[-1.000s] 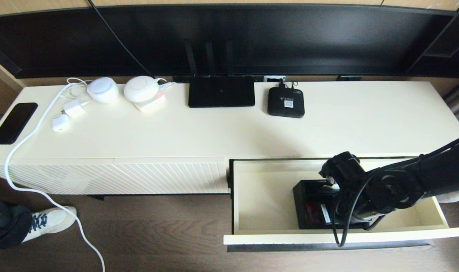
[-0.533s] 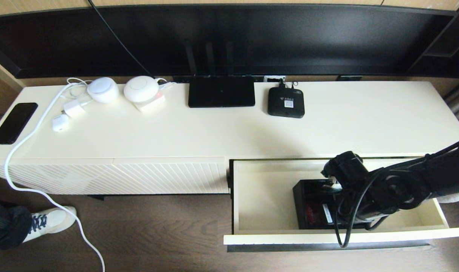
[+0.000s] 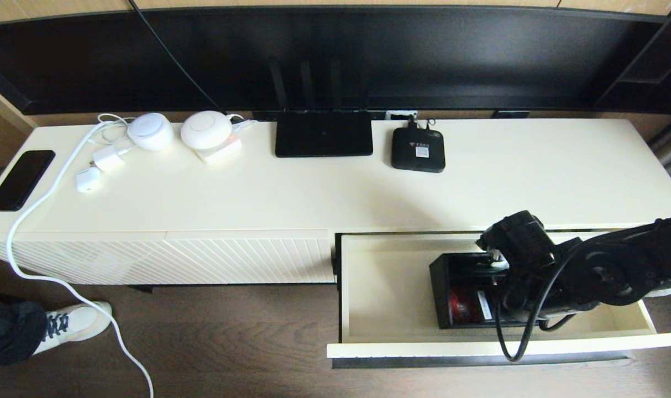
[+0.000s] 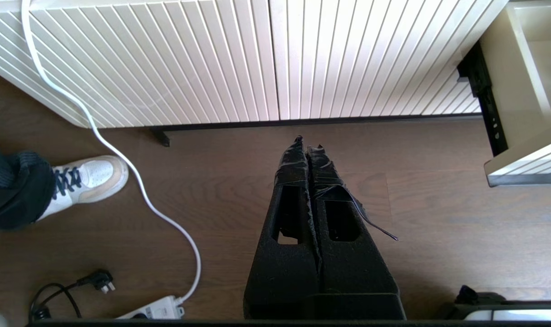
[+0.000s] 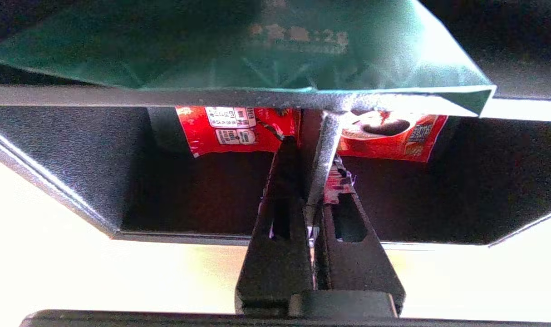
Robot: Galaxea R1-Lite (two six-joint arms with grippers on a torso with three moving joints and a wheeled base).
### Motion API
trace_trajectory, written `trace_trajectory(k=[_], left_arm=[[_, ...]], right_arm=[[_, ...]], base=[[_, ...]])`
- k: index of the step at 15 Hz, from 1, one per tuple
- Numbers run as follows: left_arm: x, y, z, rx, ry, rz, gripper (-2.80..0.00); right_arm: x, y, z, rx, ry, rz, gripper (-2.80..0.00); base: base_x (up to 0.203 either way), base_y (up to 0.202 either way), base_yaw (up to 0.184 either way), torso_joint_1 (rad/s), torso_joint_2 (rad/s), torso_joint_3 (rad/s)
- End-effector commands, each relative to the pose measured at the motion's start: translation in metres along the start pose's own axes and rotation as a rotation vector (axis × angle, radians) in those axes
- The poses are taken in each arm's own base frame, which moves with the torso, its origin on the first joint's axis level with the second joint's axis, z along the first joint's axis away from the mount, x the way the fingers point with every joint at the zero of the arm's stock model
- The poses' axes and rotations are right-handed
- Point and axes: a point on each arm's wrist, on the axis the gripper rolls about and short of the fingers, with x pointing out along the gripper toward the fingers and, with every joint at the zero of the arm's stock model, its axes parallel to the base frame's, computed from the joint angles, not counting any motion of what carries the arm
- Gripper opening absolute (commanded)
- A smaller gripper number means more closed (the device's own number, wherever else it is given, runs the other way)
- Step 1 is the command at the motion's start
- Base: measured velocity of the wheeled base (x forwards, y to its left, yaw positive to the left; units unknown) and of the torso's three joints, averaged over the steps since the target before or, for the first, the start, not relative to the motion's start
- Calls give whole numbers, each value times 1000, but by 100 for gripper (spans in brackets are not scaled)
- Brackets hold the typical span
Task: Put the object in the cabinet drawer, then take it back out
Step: Take the storage box out of the drawer and put it on the table
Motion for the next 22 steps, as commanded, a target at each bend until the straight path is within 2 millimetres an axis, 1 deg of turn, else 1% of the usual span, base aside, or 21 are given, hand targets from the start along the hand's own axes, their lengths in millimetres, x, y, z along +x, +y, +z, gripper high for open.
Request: trace_trajectory(k=[1, 10, 14, 17, 22], left_arm=[[0, 0, 0, 0, 3, 0, -280], [0, 0, 0, 0, 3, 0, -280], [0, 0, 0, 0, 2, 0, -280], [0, 0, 0, 0, 2, 0, -280], [0, 0, 0, 0, 3, 0, -280]], right_arm=[[-12, -1, 3, 9, -34, 10, -280], [-38, -8, 7, 21, -86, 20, -280], [-44, -9, 8, 15, -108, 11, -280], [-53, -11, 13, 7, -147, 0, -280], [-83, -20, 19, -1, -218, -54, -280]], base=[[0, 0, 0, 0, 0, 0], [0, 0, 0, 0, 0, 0], [0, 0, 0, 0, 0, 0], [0, 0, 0, 0, 0, 0], [0, 0, 0, 0, 0, 0]])
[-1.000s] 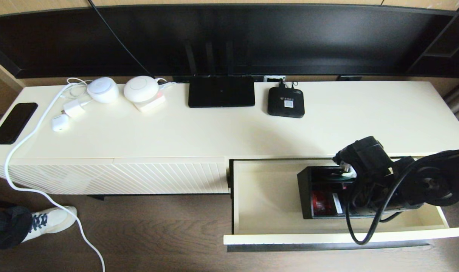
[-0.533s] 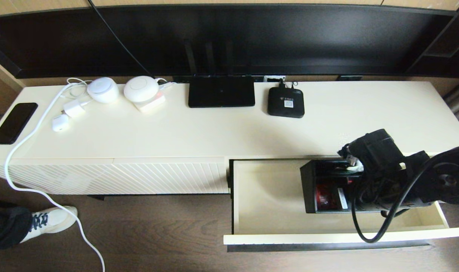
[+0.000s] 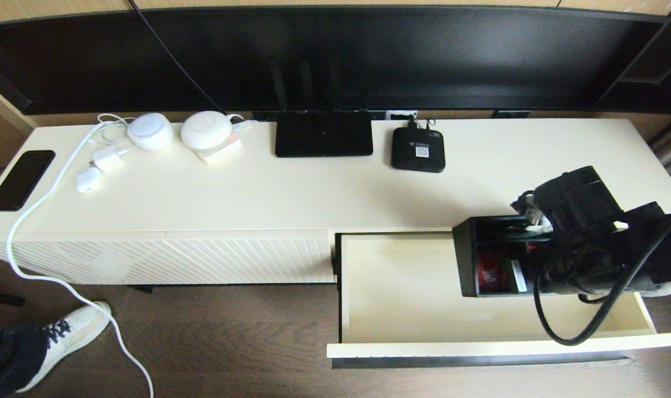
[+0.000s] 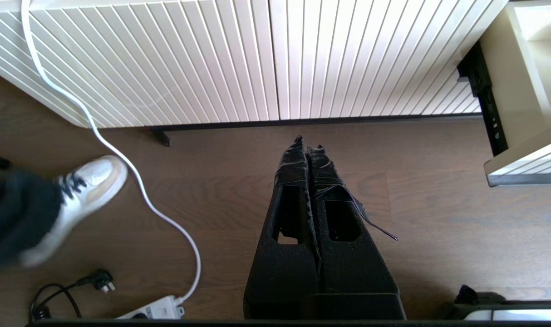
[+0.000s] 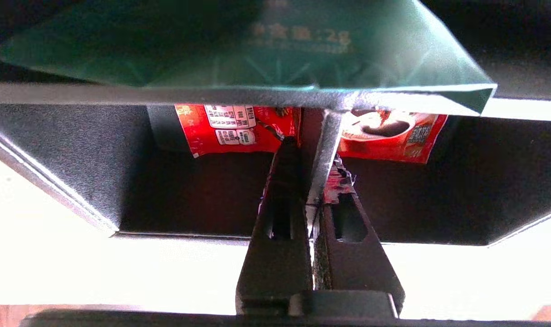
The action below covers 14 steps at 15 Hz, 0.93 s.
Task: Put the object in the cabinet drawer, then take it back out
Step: Take the storage box out of the drawer and put it on the table
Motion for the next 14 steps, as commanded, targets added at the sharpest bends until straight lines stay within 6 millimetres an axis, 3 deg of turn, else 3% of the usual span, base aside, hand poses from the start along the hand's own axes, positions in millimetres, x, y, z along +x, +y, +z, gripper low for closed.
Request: trace_trajectory(k=[1, 5, 11, 14], left_arm=[[0, 0, 0, 0, 2, 0, -280], [0, 0, 0, 0, 1, 0, -280], [0, 0, 0, 0, 2, 0, -280], [0, 0, 0, 0, 2, 0, -280]], right_arm=[[-12, -3, 5, 12, -42, 3, -280], [-19, -6, 22, 51, -101, 5, -280], [-42, -29, 59, 120, -155, -47, -280], [-50, -35, 58, 119, -135, -63, -280]], base=[[0, 0, 0, 0, 0, 0], [0, 0, 0, 0, 0, 0], [0, 0, 0, 0, 0, 0], [0, 0, 0, 0, 0, 0]])
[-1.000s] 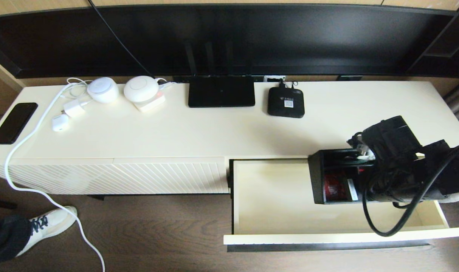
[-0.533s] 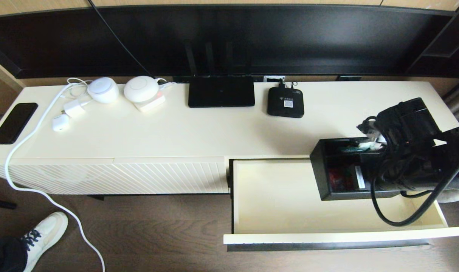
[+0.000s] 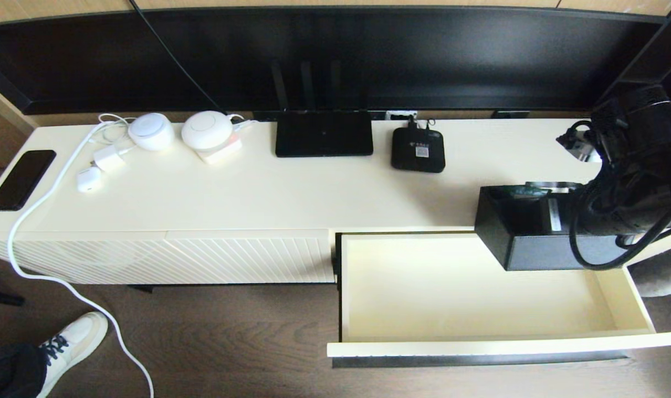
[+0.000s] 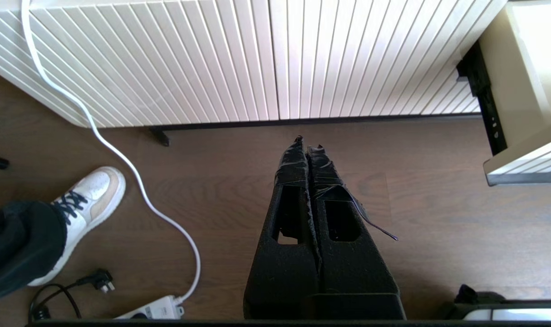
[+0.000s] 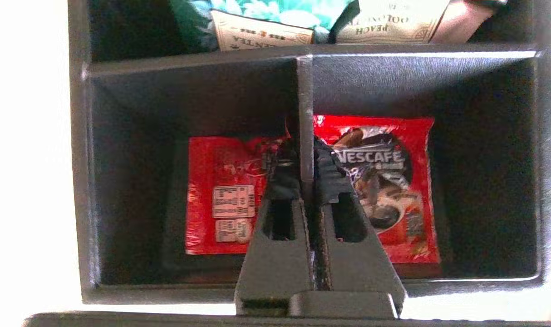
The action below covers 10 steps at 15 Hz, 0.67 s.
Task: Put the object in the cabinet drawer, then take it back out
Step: Take the storage box out of the drawer and put it on the table
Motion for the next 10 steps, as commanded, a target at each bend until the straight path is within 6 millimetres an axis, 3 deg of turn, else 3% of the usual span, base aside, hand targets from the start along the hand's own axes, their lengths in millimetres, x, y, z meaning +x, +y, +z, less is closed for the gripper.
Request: trace_trajectory(k=[1, 10], left_arm=[[0, 0, 0, 0, 1, 0, -280], [0, 0, 0, 0, 1, 0, -280]], right_arm=[[-4, -1, 1, 2, 3, 2, -280], [-16, 1, 14, 12, -49, 19, -280]], base=[[0, 0, 0, 0, 0, 0], [0, 0, 0, 0, 0, 0]])
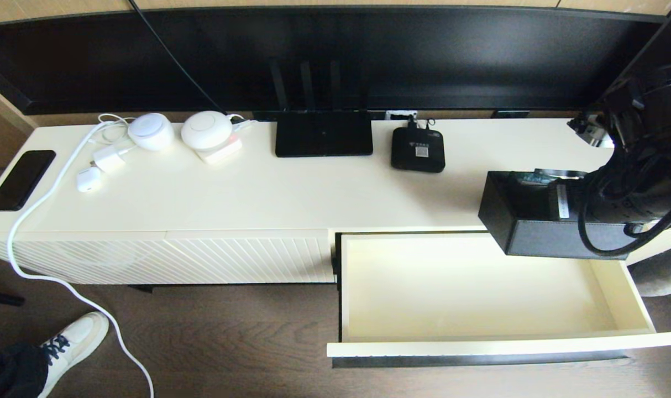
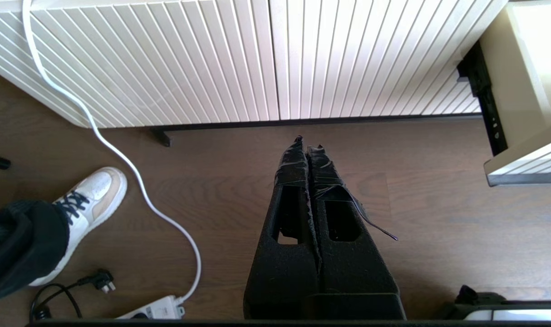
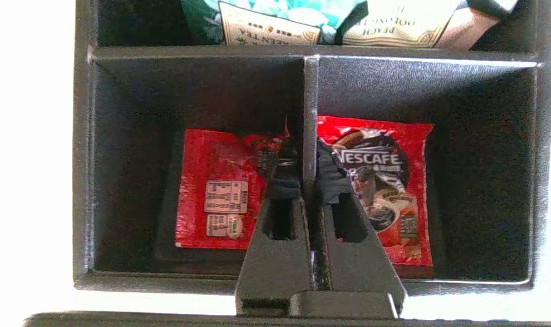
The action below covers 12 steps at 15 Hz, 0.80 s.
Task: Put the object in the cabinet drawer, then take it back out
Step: Take the storage box out of the drawer and put it on the table
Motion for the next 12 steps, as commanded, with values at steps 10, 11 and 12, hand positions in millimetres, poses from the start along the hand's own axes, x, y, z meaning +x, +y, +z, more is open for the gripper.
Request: trace_trajectory(k=[10, 11, 12], left_arm=[[0, 0, 0, 0, 2, 0, -280], [0, 0, 0, 0, 1, 0, -280], [0, 0, 0, 0, 2, 0, -280]], right_arm=[[43, 11, 27, -50, -132, 0, -280], [48, 13, 31, -57, -163, 1, -280], [53, 13, 34, -69, -193, 0, -280]], base=[[0, 0, 0, 0, 0, 0], [0, 0, 0, 0, 0, 0], [0, 0, 0, 0, 0, 0]])
